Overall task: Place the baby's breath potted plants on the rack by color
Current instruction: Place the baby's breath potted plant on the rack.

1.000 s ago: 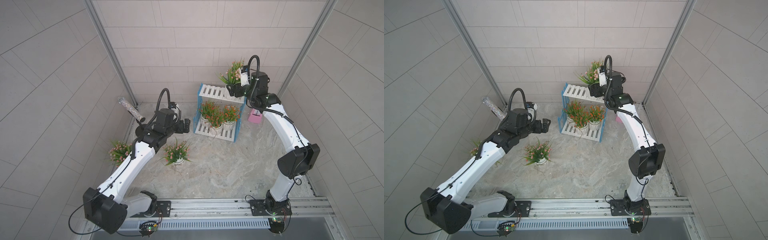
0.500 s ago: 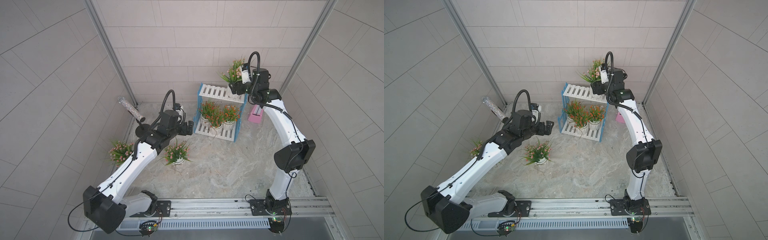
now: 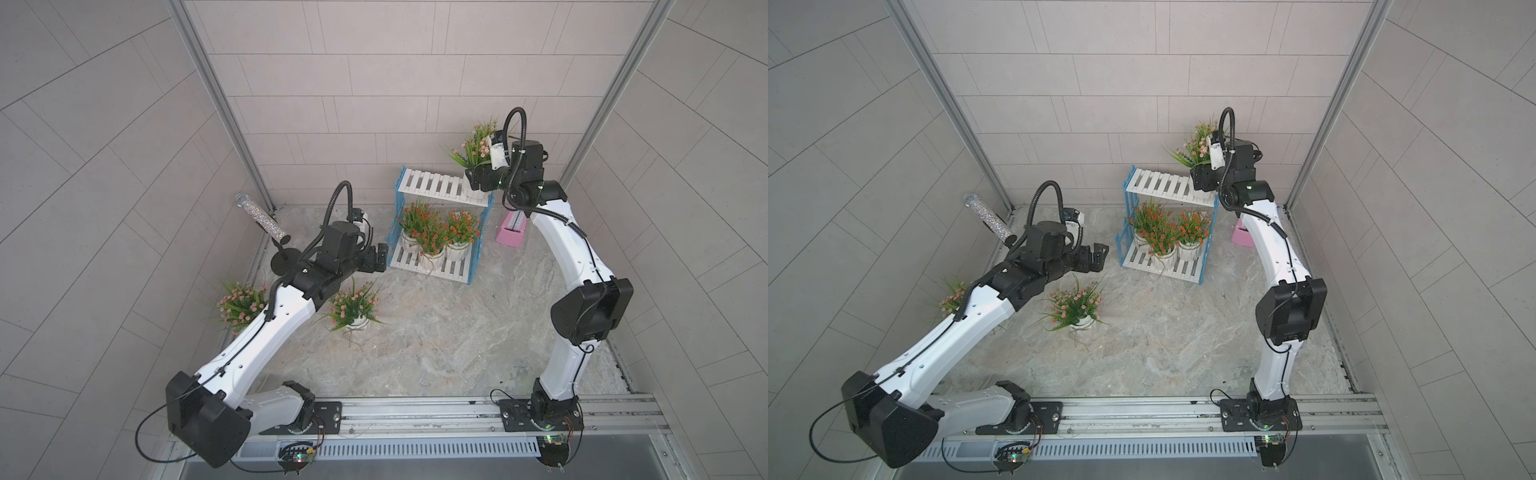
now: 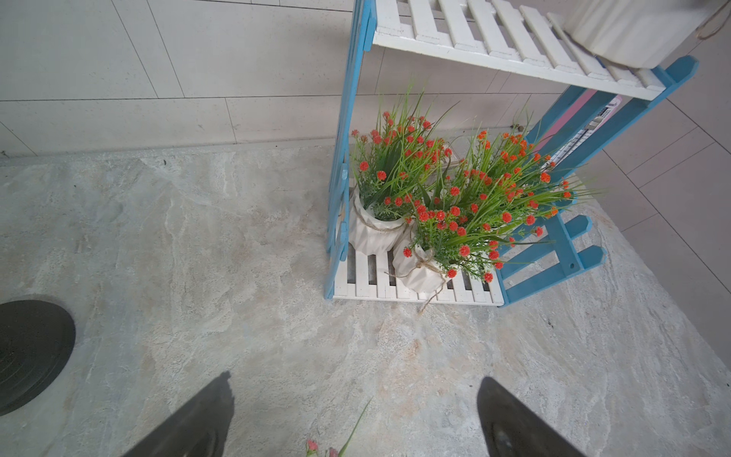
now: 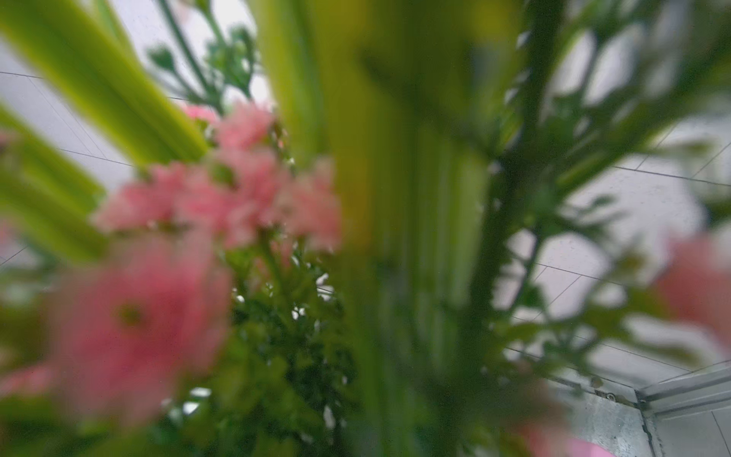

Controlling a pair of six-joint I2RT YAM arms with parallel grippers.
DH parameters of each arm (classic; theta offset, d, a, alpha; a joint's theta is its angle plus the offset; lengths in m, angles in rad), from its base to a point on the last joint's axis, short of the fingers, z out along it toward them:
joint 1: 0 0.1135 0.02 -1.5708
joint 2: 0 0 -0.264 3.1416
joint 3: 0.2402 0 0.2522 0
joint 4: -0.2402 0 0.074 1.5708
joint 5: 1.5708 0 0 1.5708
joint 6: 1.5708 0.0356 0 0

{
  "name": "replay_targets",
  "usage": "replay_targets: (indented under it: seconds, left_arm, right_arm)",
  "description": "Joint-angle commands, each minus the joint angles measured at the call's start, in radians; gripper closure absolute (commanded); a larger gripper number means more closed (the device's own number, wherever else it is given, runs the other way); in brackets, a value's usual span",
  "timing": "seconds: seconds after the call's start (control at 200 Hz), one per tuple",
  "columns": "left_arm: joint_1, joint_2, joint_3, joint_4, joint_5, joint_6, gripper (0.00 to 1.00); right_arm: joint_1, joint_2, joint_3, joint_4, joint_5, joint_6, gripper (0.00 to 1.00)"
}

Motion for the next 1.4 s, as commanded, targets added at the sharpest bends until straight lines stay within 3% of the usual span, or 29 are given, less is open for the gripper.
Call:
replay_targets:
  seconds: [0.0,0.09,0.61,0.861,1.396]
  left_arm:
    - [-0.007,-0.008,-0.003,0.001,-0.01,0.017,0.0]
    - [-0.01,-0.008,-0.005,0.0,-0.011,0.019,0.0]
    - [-0.011,-0.003,-0.003,0.001,-0.009,0.024,0.0]
    - [-0.011,-0.005,-0.003,0.001,-0.013,0.027,0.0]
    - [-0.012,-0.005,-0.002,0.001,-0.013,0.034,0.0]
  right_arm:
    - [-0.004,-0.026,-0.031,0.048,0.0,-0.01,0.04]
    - [-0.005,-0.029,-0.04,0.049,0.0,-0.01,0.0]
    - [-0.024,-0.059,-0.053,0.079,-0.055,0.055,0.0]
    - [-0.024,-0.059,-0.099,0.135,-0.063,0.087,0.05]
    - [-0.025,-0.049,-0.141,0.211,-0.071,0.137,0.06]
